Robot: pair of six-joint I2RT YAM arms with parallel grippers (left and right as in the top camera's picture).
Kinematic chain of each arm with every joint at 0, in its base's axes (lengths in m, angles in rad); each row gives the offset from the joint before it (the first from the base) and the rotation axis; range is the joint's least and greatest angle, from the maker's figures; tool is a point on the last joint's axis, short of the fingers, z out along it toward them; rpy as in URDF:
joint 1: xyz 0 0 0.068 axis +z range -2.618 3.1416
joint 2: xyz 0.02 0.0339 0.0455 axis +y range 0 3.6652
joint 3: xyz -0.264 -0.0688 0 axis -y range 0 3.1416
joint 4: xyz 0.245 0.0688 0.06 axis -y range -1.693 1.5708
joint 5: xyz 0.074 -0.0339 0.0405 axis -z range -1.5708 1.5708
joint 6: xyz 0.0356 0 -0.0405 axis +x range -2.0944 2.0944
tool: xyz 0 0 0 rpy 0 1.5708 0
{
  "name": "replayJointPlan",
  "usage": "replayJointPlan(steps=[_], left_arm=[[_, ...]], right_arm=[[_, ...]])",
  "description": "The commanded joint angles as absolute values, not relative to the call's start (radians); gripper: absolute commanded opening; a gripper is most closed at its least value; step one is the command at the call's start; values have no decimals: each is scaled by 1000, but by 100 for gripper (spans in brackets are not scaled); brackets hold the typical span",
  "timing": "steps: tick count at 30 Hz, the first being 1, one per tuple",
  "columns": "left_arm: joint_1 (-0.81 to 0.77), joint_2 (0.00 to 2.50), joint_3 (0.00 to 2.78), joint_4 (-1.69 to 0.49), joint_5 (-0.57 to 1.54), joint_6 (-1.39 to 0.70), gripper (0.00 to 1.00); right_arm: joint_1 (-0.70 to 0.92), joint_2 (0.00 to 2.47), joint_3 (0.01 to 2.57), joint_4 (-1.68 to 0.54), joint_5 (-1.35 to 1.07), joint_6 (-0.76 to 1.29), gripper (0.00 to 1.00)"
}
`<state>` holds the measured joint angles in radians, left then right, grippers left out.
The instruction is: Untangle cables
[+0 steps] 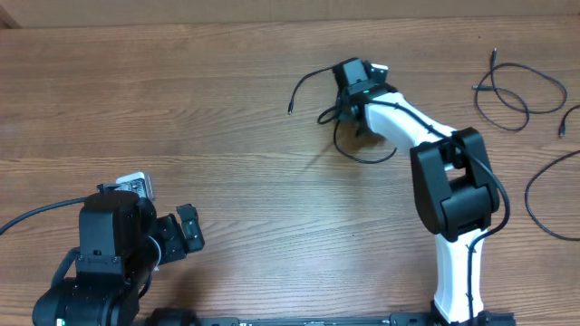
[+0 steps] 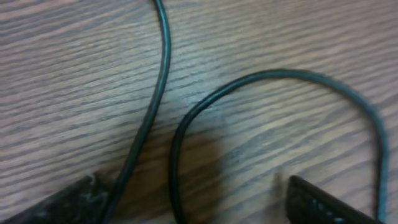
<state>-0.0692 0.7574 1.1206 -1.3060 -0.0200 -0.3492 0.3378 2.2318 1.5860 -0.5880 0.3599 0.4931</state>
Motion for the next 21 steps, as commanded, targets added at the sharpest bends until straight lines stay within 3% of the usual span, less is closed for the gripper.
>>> replayJointPlan(steps=[1, 13, 21], left_arm=[[-59, 757, 1130, -1305, -30, -367, 100], [-59, 757, 1130, -1305, -30, -367, 100], [-59, 757, 1130, -1305, -30, -367, 100]], right_arm=[[313, 2270, 1571, -611, 173, 489, 70], [297, 2314, 1571, -562, 158, 489, 4], [187, 2314, 1572, -429, 163, 415, 4]])
